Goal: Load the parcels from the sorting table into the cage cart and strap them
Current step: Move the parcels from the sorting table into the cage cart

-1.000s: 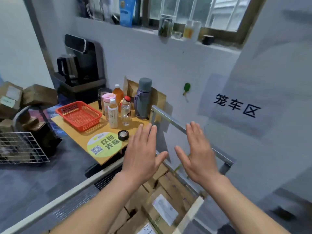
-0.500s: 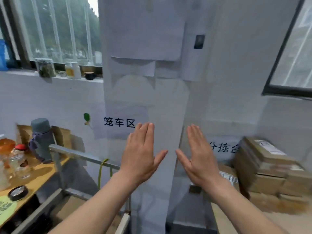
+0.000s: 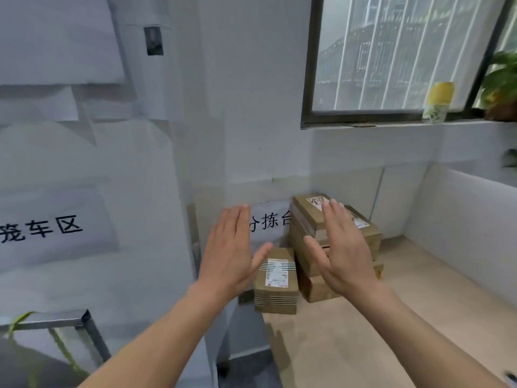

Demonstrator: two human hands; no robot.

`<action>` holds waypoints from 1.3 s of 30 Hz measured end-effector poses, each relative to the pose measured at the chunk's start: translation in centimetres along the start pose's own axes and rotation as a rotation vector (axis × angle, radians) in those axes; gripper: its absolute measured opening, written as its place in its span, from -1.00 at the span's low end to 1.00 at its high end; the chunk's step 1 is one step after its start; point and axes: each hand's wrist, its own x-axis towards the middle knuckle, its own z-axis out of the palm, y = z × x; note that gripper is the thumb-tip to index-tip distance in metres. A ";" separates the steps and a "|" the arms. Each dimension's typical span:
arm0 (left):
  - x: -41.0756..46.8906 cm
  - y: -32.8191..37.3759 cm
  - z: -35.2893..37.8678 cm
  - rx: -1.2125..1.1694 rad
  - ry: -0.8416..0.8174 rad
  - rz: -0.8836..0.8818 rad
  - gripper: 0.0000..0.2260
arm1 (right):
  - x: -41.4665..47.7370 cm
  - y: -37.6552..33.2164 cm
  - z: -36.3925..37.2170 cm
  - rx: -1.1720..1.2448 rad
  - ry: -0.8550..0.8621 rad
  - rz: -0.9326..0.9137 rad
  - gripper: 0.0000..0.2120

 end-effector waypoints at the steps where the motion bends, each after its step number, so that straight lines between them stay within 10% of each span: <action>1: 0.4 0.2 0.8 -0.011 -0.015 0.003 -0.22 | -0.2 0.8 0.1 -0.005 -0.004 0.016 -0.26; 39: 21.2 1.4 28.3 -0.843 -0.602 -0.278 -0.35 | 12.7 17.8 14.9 0.092 -0.251 0.841 -0.33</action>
